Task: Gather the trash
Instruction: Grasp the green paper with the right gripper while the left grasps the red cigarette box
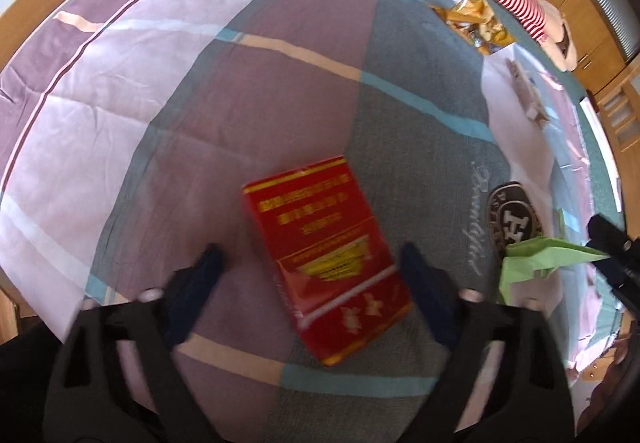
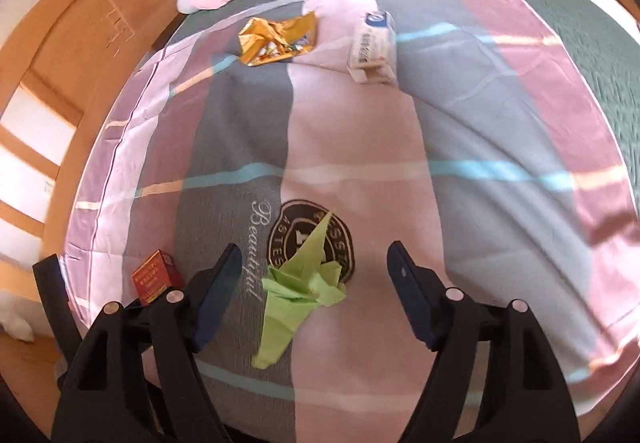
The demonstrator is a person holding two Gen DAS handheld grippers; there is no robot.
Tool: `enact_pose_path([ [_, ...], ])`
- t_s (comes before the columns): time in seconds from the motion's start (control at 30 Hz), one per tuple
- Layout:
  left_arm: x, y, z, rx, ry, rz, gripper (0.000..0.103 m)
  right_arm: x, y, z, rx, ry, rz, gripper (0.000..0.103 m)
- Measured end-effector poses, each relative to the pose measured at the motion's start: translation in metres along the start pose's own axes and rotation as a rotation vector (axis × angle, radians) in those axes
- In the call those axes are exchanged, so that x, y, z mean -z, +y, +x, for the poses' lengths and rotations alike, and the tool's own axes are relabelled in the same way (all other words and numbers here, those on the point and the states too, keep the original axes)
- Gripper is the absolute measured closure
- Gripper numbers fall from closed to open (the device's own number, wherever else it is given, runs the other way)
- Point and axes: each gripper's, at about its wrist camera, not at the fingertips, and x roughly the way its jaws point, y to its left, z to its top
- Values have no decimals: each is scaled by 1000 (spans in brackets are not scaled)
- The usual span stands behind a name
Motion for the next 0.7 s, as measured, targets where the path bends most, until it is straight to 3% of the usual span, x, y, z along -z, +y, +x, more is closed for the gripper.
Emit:
enact_pose_path([
  [0.03, 0, -1, -1, -5, -4, 5, 35, 2, 2, 4, 4, 20, 0, 28],
  [0.2, -3, -1, -10, -47, -56, 32, 37, 13, 15, 35, 18, 107, 8, 28],
  [0.33, -4, 2, -28, -48, -145, 38, 37, 11, 28, 59, 72, 117, -31, 29],
  [0.4, -4, -1, -37, -45, -190, 55, 37, 11, 34, 66, 102, 116, -77, 55],
  [0.43, -4, -4, -40, -44, -207, 64, 37, 12, 36, 67, 112, 113, -94, 59],
  [0.57, 1, -11, -55, -50, -279, 113, 37, 16, 33, 46, 62, 92, -98, 67],
  [0.7, 11, -18, -77, -33, -360, 174, 38, 27, 31, -9, 34, -19, -132, 67],
])
